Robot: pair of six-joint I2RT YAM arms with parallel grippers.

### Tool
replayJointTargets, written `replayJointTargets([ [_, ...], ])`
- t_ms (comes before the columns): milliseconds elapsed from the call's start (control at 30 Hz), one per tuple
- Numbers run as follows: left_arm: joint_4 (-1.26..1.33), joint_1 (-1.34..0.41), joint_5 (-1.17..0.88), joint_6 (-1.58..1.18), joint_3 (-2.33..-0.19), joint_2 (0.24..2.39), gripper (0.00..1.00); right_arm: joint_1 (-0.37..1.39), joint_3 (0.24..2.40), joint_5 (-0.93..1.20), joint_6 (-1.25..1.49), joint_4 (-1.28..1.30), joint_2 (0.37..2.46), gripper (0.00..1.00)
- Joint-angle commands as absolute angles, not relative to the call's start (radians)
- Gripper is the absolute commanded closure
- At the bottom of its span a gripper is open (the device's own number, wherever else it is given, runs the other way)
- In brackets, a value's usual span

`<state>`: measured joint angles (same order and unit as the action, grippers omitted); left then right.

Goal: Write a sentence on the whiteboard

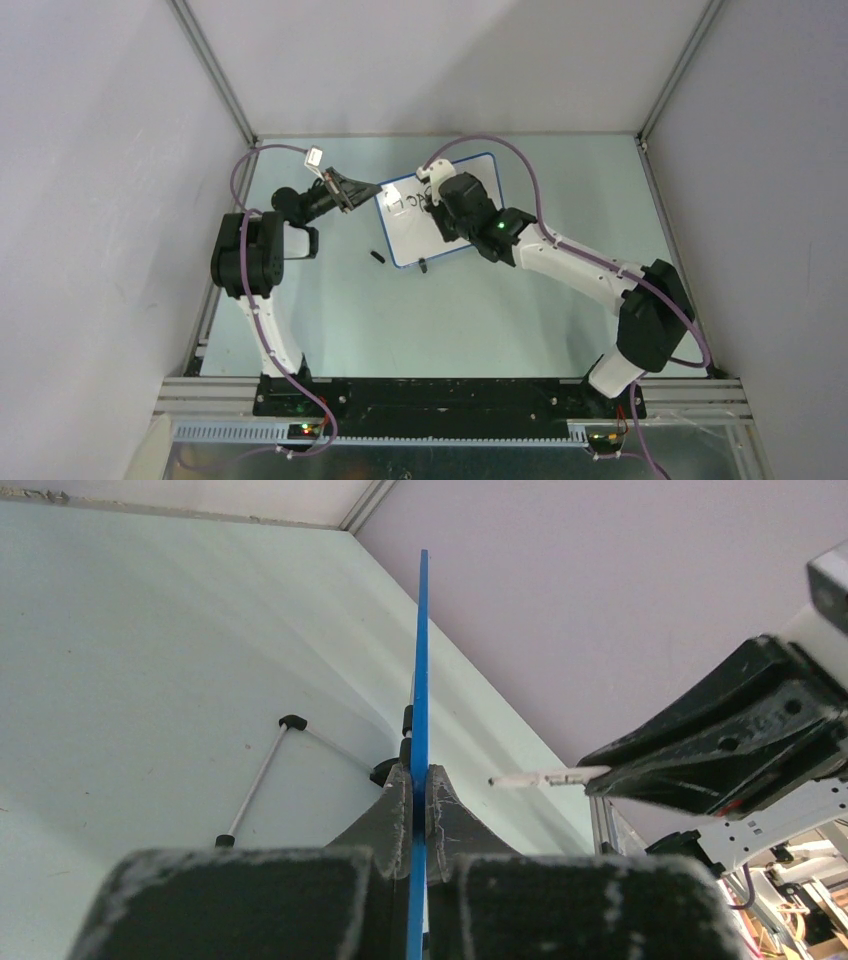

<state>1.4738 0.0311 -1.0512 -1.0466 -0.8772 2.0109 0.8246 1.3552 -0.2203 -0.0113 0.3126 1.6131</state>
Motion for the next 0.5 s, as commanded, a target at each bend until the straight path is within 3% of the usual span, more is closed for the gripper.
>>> replayJointTargets([
  [0, 1.526, 0.028, -1.078, -1.046, -0.894, 2.003, 1.00, 0.833, 1.285, -0.242, -0.005, 0.177, 1.538, 1.00],
  [467, 1.525, 0.028, -1.082, -1.052, -0.903, 2.007, 1.00, 0.837, 1.226, -0.155, 0.083, 0.020, 1.540, 1.00],
])
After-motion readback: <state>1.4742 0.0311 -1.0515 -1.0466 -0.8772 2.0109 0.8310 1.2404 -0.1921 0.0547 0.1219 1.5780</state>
